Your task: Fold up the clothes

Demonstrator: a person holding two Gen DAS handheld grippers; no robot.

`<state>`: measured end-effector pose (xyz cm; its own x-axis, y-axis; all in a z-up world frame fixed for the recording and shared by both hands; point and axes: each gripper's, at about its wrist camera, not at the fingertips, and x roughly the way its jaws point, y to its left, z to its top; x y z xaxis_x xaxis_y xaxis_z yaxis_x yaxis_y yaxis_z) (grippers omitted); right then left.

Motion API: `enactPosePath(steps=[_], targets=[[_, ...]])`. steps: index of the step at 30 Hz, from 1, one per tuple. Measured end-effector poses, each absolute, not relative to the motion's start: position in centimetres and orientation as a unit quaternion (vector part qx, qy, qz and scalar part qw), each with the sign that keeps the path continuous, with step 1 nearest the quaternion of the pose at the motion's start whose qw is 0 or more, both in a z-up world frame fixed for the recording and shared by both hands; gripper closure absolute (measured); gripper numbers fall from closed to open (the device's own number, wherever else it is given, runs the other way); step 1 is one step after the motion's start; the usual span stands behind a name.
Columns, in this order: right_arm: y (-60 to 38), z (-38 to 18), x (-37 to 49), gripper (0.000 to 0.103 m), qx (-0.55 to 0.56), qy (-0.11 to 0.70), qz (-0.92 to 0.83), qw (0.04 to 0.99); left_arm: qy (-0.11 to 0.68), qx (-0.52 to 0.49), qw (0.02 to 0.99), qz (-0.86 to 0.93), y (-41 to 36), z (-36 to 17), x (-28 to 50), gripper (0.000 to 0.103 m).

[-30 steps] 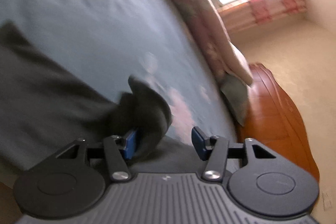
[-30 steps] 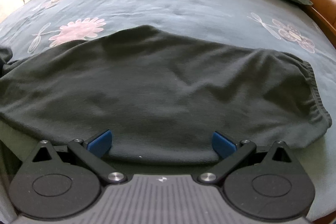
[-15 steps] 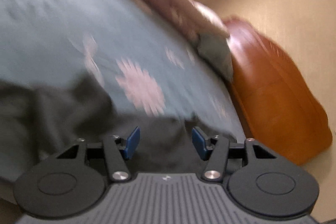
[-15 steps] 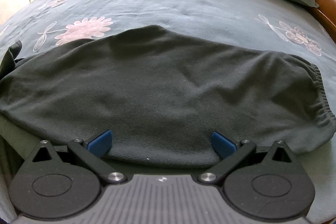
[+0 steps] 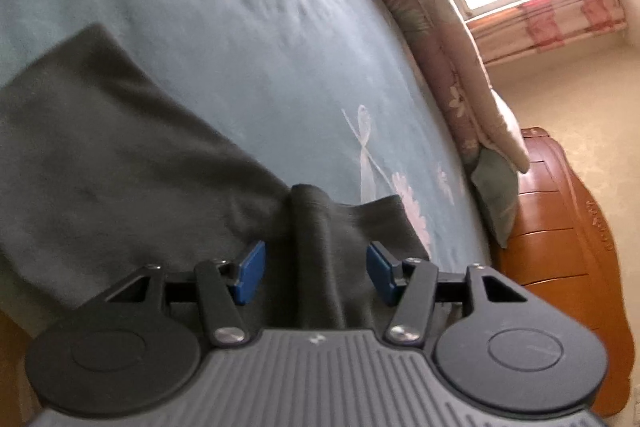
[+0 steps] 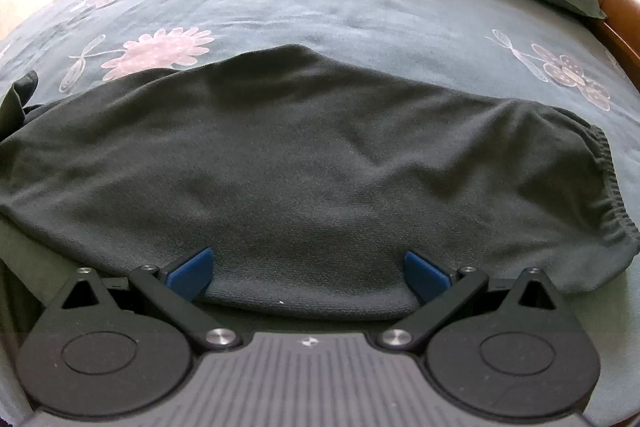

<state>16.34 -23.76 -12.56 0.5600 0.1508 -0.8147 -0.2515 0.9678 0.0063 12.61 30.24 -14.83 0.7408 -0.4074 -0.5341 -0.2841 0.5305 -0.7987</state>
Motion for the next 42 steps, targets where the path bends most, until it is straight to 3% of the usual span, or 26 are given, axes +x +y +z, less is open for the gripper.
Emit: enactPosePath(steps=[6,25,28,30,35,42], targets=[[-23.5,-12.7,16.5,0.0,-0.057,0.455,0.108,0.882,0.367,-0.504,0.781,-0.047,30.0,-15.4,14.9,0.039],[-23.7,-12.7,16.1,0.0,-0.056,0.452,0.106,0.884,0.323,-0.533,0.775,-0.106,29.7,-17.7,16.1,0.038],[-23.9,-12.7,16.1,0.0,-0.054,0.45,0.108,0.885,0.334,-0.518,0.781,-0.101,29.9,-18.0,15.5,0.054],[-23.9,-12.7,16.1,0.0,-0.054,0.45,0.108,0.885,0.343,-0.511,0.783,-0.091,29.9,-18.3,15.0,0.086],[-23.9,-12.7,16.1,0.0,-0.054,0.449,0.109,0.885,0.332,-0.538,0.772,-0.067,30.6,-18.8,14.0,0.097],[-23.9,-12.7,16.0,0.0,-0.054,0.448,0.11,0.885,0.262,-0.505,0.822,-0.008,31.7,-13.8,10.5,0.098]])
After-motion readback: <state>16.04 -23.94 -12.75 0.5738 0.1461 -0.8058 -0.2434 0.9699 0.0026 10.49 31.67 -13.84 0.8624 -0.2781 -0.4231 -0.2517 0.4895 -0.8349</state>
